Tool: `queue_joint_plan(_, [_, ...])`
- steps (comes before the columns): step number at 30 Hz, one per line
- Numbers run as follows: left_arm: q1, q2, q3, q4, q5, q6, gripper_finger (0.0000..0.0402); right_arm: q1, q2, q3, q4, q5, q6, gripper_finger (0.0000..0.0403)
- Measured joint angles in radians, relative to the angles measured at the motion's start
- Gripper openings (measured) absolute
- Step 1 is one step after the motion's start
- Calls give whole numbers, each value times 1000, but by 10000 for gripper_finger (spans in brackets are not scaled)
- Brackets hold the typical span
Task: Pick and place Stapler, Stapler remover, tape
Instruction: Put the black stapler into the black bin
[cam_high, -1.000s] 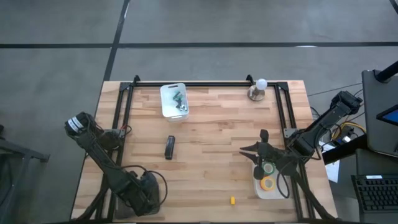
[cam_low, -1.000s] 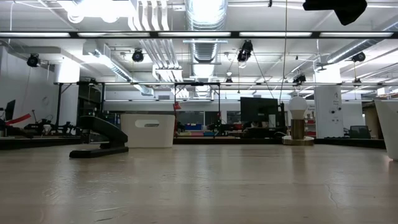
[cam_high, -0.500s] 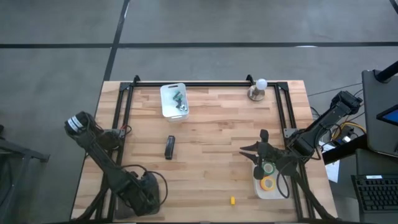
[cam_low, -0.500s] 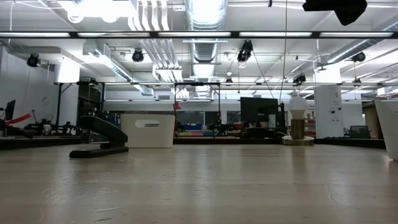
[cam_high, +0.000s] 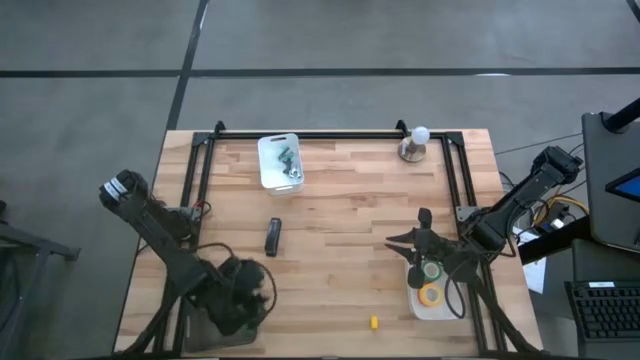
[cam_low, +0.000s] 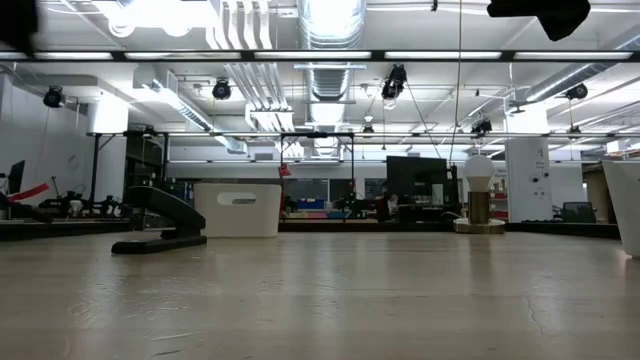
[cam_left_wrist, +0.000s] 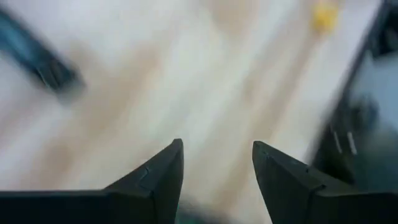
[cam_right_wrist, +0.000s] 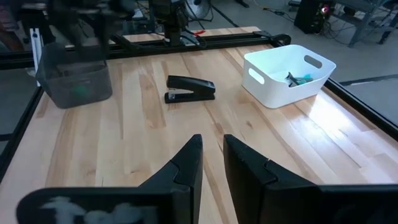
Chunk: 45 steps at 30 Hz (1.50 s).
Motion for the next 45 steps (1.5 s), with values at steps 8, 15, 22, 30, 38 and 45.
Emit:
queue_joint_plan(8, [153, 19, -6, -58, -254, 27, 193, 1, 0, 0, 0, 0, 0, 67])
queue_joint_plan(15, [351, 20, -28, -161, -198, 55, 193, 1, 0, -6, 0, -1, 6, 75])
queue_joint_plan(22, [477, 20, -129, -101, -106, 10, 193, 1, 0, -9, 0, -3, 7, 70])
queue_joint_plan(30, [502, 21, -233, 105, -54, 31, 193, 1, 0, -16, 0, -3, 7, 59])
queue_joint_plan(38, [502, 20, -304, 154, -70, -10, 193, 1, 0, -17, 27, -3, 6, 66])
queue_joint_plan(45, [503, 20, -332, 231, -62, 40, 193, 1, 0, -17, 28, -3, 6, 71])
